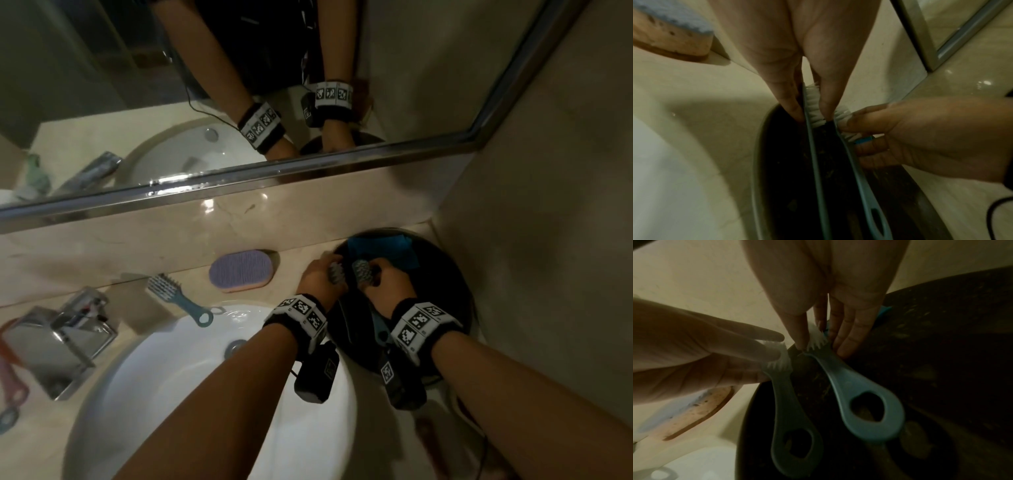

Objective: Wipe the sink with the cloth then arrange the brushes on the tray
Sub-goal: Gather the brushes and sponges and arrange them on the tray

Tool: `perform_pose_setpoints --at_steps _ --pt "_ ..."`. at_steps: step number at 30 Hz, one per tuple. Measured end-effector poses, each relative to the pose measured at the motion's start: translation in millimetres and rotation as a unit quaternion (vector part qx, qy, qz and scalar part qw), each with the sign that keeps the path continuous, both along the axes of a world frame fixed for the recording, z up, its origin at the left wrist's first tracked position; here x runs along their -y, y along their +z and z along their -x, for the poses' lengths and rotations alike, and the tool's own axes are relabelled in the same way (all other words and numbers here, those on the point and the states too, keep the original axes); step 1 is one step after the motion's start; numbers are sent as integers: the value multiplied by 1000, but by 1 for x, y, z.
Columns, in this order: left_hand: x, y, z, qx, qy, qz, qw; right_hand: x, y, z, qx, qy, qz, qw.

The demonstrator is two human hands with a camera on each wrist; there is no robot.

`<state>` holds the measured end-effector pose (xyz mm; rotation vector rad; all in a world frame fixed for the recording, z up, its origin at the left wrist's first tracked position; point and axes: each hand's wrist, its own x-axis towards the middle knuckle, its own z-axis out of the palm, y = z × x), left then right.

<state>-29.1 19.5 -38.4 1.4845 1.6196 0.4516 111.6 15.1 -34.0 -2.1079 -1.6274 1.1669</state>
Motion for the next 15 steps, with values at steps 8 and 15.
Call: perform_pose_setpoints --at_steps 8,15 --pt "-8 -8 4 -51 -22 -9 998 -10 -12 6 -17 -9 -18 1000" --pt "-13 -6 6 -124 -102 48 986 -9 -16 8 -11 35 -10 999"
